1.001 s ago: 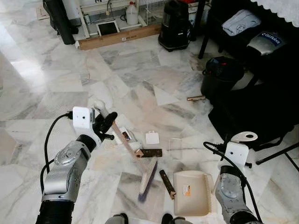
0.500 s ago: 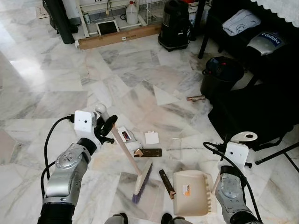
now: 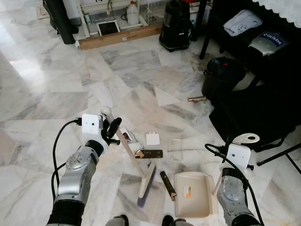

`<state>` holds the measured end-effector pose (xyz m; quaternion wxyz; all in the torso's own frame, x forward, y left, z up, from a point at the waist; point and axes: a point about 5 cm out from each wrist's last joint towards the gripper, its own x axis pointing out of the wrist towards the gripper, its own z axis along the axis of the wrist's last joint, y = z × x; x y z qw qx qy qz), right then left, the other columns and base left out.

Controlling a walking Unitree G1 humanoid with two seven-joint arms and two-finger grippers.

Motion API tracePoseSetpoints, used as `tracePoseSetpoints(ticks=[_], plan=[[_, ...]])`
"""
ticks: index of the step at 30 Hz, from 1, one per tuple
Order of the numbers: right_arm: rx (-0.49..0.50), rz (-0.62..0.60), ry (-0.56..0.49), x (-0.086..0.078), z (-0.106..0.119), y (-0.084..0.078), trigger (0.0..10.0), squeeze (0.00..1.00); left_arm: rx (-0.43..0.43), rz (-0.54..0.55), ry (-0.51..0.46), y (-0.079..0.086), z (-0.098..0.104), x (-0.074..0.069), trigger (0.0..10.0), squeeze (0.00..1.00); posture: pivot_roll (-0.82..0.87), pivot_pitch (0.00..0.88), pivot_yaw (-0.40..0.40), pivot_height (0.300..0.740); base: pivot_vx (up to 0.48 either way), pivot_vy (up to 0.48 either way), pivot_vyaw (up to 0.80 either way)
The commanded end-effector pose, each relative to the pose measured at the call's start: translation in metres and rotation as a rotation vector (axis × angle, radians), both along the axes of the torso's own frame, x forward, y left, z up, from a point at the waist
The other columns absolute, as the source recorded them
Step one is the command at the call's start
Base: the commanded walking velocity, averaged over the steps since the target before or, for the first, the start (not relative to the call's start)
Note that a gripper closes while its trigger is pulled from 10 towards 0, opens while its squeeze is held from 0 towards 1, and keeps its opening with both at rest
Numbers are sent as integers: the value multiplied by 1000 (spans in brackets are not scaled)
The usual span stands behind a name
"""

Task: Sweep floor

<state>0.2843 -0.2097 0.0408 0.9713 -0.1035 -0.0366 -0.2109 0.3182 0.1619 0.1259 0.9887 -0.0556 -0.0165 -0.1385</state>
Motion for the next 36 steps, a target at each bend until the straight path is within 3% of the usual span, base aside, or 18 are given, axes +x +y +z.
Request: tracePoseSetpoints(ticks=[1, 8, 21, 26, 36], plan=[[1, -3, 104, -14, -20, 0, 10000, 0, 16, 20, -10, 1, 0, 2, 10000, 0, 269, 229, -5, 740, 0, 0, 0], [0, -7, 106, -16, -21, -1, 10000, 0, -9, -46, 23, -8, -5, 4, 10000, 0, 266, 229, -5, 740, 0, 0, 0], [0, -9, 103, -15, -20, -2, 10000, 0, -65, -68, 94, -2, -8, 4, 10000, 0, 267, 217, -5, 740, 0, 0, 0], [0, -11, 101, -14, -19, -2, 10000, 0, -36, -100, 145, -4, -9, 1, 10000, 0, 269, 210, -3, 740, 0, 0, 0], [6, -5, 96, -8, -16, 1, 10000, 0, -205, -193, 176, -21, 18, 4, 10000, 0, 283, 190, -5, 740, 0, 0, 0]])
